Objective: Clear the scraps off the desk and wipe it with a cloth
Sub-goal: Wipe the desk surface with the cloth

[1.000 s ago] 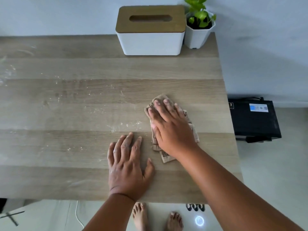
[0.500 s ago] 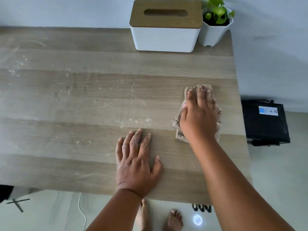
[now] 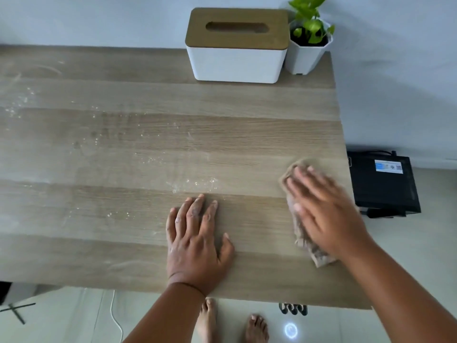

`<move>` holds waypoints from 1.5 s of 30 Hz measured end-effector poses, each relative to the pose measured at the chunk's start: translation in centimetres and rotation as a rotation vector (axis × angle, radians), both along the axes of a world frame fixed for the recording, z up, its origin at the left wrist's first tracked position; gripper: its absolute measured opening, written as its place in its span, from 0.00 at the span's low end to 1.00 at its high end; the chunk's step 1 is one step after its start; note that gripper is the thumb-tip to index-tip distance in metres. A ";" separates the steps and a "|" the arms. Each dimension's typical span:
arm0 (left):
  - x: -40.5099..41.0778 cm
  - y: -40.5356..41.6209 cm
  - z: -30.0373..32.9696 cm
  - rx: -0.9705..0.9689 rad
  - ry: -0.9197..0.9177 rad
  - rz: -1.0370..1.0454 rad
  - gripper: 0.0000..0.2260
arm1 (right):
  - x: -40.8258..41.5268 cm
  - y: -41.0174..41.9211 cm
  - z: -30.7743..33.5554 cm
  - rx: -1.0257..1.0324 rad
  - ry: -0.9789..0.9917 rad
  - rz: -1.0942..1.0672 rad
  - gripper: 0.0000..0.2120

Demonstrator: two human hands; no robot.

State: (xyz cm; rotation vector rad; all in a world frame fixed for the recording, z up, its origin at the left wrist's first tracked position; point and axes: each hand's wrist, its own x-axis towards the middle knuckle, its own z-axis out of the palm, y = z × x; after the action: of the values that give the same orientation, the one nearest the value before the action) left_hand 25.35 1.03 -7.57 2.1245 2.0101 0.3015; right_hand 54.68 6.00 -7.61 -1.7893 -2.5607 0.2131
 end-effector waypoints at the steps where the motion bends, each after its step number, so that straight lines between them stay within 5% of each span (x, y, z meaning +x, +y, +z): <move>1: 0.0 0.0 0.0 -0.007 0.006 0.001 0.30 | -0.1 0.9 0.1 0.013 0.015 -0.111 0.25; 6: -0.2 -0.2 0.2 -0.012 0.016 0.008 0.30 | -7.8 3.7 0.1 0.009 0.072 -0.500 0.29; 12: -0.1 -0.2 0.3 -0.001 -0.013 0.017 0.28 | -16.2 0.7 -0.2 0.021 0.171 -0.143 0.26; 19: 0.0 -0.2 0.4 0.024 -0.028 0.007 0.29 | -6.9 -6.9 -0.4 0.051 0.056 0.099 0.26; 24: 0.0 -0.1 0.4 0.030 -0.032 0.011 0.28 | 0.1 -5.9 -0.2 0.026 0.039 -0.279 0.25; 28: 0.0 -0.2 0.5 0.022 -0.031 0.018 0.28 | -4.0 -2.6 -0.6 0.042 0.015 -0.538 0.28; 37: 0.0 -0.3 0.2 0.022 -0.033 0.025 0.28 | -13.0 -3.7 -0.6 0.039 0.164 -0.367 0.27; 45: 0.1 -0.4 0.3 0.041 -0.043 0.023 0.28 | -7.7 -8.8 0.4 0.020 0.390 -0.234 0.23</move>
State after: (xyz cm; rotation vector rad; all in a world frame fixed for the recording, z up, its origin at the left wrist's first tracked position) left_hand 25.45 0.61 -7.28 2.1019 2.0226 0.3916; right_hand 46.95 -2.77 -7.22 -1.8074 -2.0667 0.4761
